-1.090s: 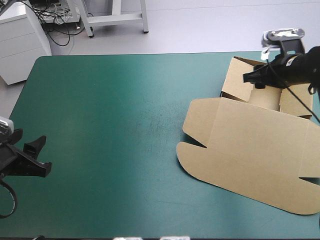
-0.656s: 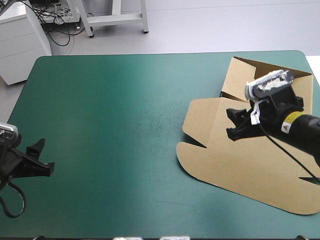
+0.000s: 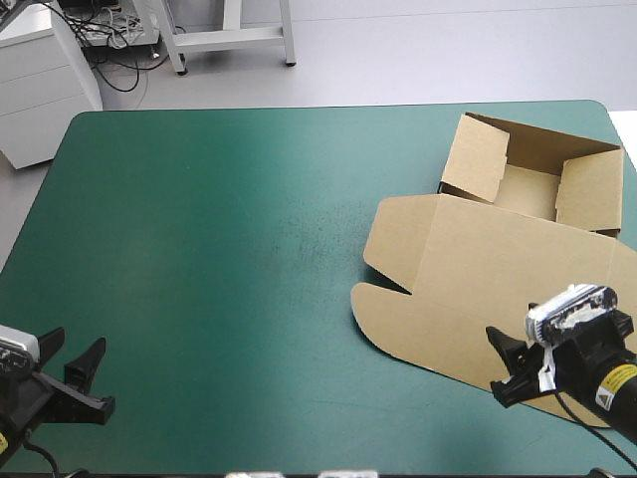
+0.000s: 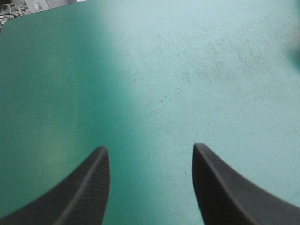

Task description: Fold the box

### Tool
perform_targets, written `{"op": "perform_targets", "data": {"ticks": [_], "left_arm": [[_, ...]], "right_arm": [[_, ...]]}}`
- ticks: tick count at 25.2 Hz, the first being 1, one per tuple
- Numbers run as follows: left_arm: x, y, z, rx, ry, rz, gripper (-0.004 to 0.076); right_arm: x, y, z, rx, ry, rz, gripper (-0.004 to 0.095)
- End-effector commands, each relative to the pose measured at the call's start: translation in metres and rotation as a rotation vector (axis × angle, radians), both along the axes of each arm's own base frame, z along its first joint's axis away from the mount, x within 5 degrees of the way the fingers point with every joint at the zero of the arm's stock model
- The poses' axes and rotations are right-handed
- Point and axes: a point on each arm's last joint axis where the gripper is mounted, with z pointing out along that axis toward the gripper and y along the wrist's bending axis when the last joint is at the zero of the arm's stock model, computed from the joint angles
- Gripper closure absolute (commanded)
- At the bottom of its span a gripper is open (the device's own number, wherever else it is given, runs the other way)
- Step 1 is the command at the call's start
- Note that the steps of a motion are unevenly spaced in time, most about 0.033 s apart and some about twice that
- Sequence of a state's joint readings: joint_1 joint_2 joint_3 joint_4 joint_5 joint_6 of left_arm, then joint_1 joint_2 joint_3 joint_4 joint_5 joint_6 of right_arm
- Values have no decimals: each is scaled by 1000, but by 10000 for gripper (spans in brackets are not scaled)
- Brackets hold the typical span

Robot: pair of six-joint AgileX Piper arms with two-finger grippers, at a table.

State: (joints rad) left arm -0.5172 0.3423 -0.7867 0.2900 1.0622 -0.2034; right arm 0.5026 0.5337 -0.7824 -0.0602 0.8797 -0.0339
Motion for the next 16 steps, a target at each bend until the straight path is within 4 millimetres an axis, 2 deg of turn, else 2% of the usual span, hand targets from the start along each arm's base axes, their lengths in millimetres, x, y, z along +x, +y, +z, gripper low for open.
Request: {"op": "perform_targets", "data": {"ticks": [1, 6, 16], "left_arm": [[-2, -1, -3, -43, -74, -29, 345], [-10, -2, -31, -63, -38, -74, 345], [-7, -11, -52, -89, -22, -133, 345]], "right_arm": [[-8, -3, -3, 55, -72, 9, 337], [-28, -14, -28, 99, -80, -6, 402], [-34, -17, -50, 89, -39, -14, 403]]}}
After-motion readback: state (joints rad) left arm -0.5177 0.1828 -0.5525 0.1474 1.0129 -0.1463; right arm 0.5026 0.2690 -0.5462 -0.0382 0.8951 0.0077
